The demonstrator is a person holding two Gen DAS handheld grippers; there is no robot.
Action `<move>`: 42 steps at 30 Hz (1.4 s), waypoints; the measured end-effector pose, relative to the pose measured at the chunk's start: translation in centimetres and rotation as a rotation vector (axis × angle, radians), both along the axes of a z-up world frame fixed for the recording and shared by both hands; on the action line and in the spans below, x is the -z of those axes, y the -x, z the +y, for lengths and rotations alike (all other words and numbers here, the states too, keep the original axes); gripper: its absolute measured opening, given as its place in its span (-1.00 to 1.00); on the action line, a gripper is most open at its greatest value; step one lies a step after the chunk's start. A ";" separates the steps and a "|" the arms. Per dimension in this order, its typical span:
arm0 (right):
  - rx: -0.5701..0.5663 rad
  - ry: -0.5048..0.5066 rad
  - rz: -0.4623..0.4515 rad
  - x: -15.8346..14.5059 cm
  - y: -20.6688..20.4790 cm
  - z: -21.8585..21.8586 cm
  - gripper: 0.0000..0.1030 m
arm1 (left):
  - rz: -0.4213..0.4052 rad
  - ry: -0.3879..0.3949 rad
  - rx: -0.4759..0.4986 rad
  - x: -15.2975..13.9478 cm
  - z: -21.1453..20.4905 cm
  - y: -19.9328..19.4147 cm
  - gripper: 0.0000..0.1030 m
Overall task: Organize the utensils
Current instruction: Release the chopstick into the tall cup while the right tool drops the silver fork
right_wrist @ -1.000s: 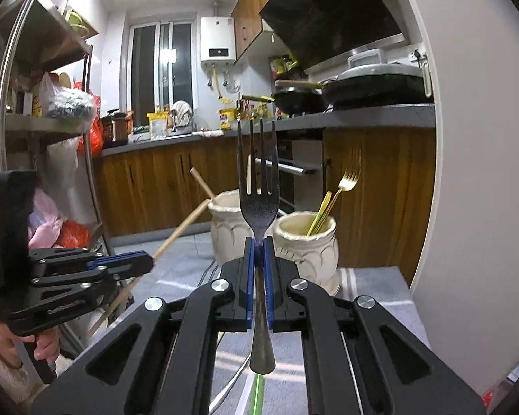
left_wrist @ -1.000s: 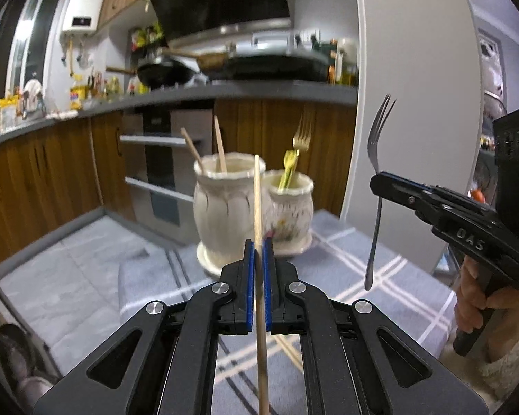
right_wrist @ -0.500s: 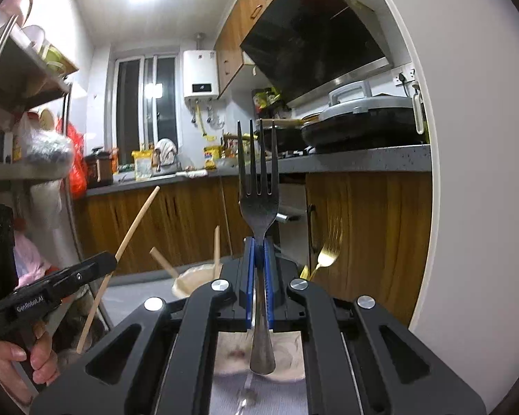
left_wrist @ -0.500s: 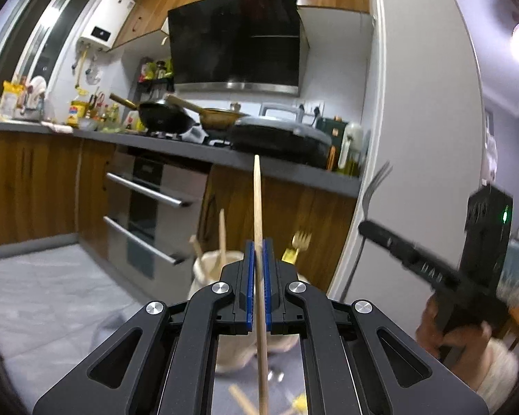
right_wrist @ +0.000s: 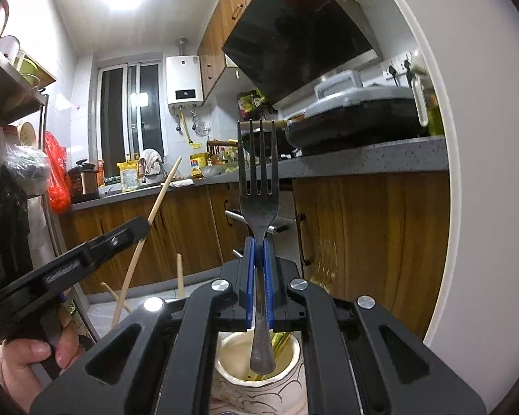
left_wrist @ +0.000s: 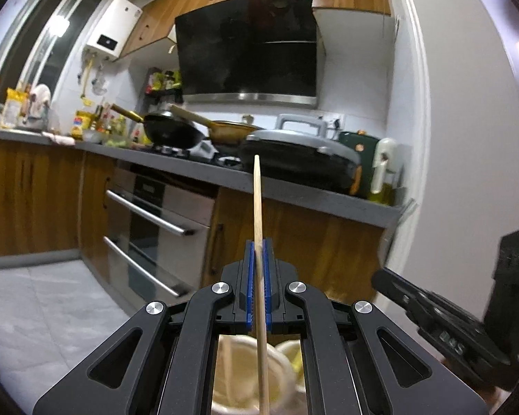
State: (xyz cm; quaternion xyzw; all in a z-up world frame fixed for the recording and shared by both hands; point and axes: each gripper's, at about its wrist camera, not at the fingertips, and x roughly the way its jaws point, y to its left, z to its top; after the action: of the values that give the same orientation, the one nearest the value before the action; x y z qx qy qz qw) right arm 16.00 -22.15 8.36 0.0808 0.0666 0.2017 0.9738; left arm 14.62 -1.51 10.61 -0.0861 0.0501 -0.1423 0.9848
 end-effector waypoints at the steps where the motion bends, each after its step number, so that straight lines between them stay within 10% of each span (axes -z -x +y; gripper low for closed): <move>1: 0.006 -0.003 0.010 0.4 -0.3 -0.1 -0.90 | 0.003 -0.027 -0.029 0.2 -0.4 -0.8 -0.89; 26: -0.036 0.043 0.148 3.9 -2.2 0.8 -0.90 | -0.095 -0.268 -0.133 3.4 -2.2 2.8 -0.89; 42: -0.051 0.104 0.178 4.5 -2.5 1.9 -0.90 | 0.004 -0.230 -0.171 4.7 0.1 4.7 -0.14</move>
State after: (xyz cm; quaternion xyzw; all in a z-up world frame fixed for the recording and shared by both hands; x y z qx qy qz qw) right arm 18.48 -20.28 3.82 0.0461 0.1651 0.2146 0.9615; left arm 9.95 -1.40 5.87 0.0230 0.0604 -0.0512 0.9966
